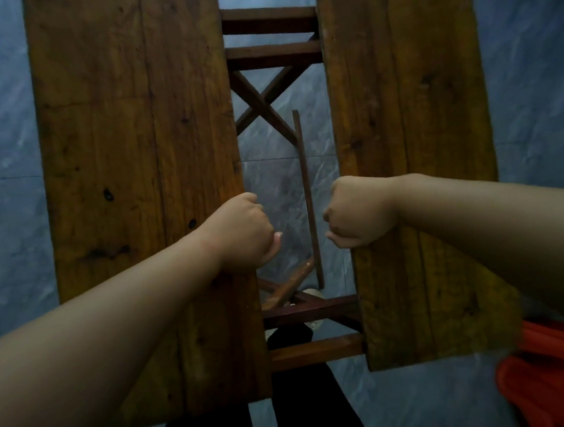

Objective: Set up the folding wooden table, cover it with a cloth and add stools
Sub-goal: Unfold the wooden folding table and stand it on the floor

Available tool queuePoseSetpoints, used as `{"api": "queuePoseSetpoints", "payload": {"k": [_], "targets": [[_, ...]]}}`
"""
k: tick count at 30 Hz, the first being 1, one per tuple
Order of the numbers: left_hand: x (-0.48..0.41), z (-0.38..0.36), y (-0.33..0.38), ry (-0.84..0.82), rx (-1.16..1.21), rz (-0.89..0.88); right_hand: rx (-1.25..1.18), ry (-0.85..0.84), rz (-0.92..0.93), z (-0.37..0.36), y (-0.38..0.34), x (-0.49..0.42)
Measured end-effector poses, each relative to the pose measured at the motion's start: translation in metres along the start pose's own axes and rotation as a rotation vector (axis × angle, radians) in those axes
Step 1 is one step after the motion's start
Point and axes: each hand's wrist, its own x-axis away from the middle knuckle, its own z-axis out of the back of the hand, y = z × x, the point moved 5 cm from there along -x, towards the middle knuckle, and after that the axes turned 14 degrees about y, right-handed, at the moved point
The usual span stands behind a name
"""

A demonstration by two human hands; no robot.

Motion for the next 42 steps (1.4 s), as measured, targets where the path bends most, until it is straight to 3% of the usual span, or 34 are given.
{"api": "queuePoseSetpoints", "payload": {"k": [4, 8, 10, 14, 19, 42], "targets": [[0.001, 0.001, -0.002, -0.039, 0.014, 0.005, -0.008, 0.085, -0.091, 0.009, 0.002, -0.006], [0.002, 0.007, 0.0, -0.094, 0.059, -0.085, 0.105, 0.325, -0.185, 0.012, 0.007, 0.014], [0.011, 0.011, -0.008, -0.026, 0.057, -0.142, 0.136, 0.357, -0.216, 0.006, 0.009, 0.027], [0.016, 0.011, -0.027, 0.173, -0.061, -0.201, 0.142, 0.353, -0.272, 0.006, 0.013, 0.032], [-0.011, 0.016, -0.042, 0.032, -0.005, -0.11, 0.099, 0.352, -0.282, 0.017, 0.031, 0.02], [-0.037, -0.027, -0.034, 0.058, 0.08, -0.047, 0.066, 0.393, -0.261, -0.012, 0.032, -0.03]]}}
